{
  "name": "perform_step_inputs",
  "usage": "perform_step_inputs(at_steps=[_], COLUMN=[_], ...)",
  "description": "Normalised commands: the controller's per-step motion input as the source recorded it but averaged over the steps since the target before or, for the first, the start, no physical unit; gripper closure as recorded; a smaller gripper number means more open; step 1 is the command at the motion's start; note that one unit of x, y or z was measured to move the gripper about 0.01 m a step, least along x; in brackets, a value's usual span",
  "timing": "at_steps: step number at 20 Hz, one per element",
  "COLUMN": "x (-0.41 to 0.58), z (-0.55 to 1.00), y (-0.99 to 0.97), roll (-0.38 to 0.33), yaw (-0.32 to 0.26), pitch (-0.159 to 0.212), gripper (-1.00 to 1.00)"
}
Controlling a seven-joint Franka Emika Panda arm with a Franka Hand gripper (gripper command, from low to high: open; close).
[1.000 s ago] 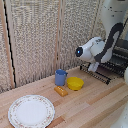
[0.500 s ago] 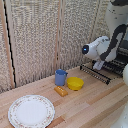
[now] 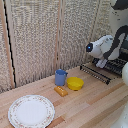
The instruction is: Position your gripper near the tray handle while precisely lining it up. Firmly yet gently grip the handle, ensuring a strong hold. Slide the tray into the oven in a steady manner until it's entirely inside. Relinquish the handle as it sits within the oven and extract your gripper with care.
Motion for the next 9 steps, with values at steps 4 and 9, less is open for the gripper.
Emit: perform_step_inputs(at_steps=[4,9], x=[0.209,0.195], z=[0.56,0.34], y=[0.08,0.11], roll=[0.012,0.017], yaw=[-0.003,-0.053], pitch=[0.000,0.006], gripper=[-1.00,-1.00])
